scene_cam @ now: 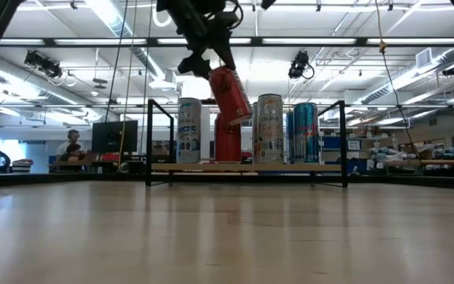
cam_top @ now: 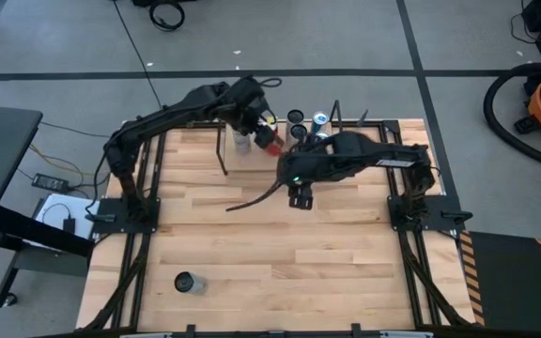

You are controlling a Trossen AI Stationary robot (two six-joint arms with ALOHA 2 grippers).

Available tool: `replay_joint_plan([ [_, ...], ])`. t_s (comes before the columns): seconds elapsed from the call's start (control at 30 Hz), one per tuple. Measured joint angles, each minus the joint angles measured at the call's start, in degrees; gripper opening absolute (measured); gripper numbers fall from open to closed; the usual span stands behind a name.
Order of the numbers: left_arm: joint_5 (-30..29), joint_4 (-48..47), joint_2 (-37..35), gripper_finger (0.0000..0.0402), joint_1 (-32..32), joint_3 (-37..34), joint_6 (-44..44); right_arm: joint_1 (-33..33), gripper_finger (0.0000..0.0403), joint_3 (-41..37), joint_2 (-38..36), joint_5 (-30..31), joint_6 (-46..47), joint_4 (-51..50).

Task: Place canned beverage on shelf
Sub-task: Put the red-black soda can aligned with the other red-black soda can on the shelf

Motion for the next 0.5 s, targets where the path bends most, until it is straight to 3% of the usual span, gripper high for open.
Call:
replay_joint_plan([
  [0.5, 0.27, -3.89, 3.36, 0.0276, 0.67, 0.47, -2.59, -5.33, 0.032, 0.0, -9.75, 1.24, 1.3, 0.0],
])
